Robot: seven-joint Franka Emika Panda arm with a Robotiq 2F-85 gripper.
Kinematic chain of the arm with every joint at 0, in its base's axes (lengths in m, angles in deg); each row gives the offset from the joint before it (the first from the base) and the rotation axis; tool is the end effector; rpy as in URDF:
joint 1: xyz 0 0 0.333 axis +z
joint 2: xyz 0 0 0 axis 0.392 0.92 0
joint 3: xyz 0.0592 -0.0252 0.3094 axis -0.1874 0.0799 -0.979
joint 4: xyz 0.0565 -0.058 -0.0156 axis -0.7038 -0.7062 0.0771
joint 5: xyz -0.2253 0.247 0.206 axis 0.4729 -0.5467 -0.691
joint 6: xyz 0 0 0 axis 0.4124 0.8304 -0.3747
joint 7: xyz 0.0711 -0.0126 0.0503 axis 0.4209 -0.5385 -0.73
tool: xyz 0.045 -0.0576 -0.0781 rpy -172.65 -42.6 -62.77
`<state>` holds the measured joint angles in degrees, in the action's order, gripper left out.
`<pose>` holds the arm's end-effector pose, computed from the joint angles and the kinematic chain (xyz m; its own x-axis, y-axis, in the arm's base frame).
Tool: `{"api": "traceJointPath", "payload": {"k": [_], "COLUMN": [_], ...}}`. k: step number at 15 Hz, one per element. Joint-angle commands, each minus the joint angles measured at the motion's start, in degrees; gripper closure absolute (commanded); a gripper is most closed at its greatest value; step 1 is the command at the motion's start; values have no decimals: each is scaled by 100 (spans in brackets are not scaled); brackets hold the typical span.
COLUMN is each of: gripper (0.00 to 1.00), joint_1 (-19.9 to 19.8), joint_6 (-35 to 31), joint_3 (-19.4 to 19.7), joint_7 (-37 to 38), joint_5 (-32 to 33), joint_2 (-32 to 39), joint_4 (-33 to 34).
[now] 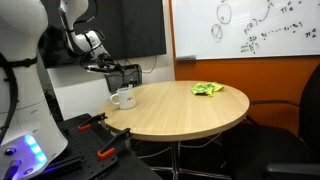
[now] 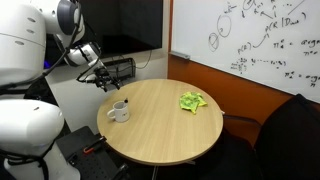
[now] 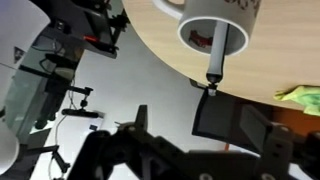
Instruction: Pick the pen and put it in the cup
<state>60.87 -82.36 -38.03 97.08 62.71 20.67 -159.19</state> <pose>0.3917 0.3914 0.2297 0.3320 -0.4836 0.8099 -0.9432 -0.1591 0.2917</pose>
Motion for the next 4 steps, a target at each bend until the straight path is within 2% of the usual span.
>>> {"api": "traceJointPath", "payload": {"k": [1,4], "gripper": [0,0], "joint_1": [-68,-84], "joint_6": [-193,-233], "joint_3": [-17,-36], "joint_7": [-152,-142], "joint_5": [-432,-661], "joint_2": [-556,-856], "joint_4": [-348,-514]}}
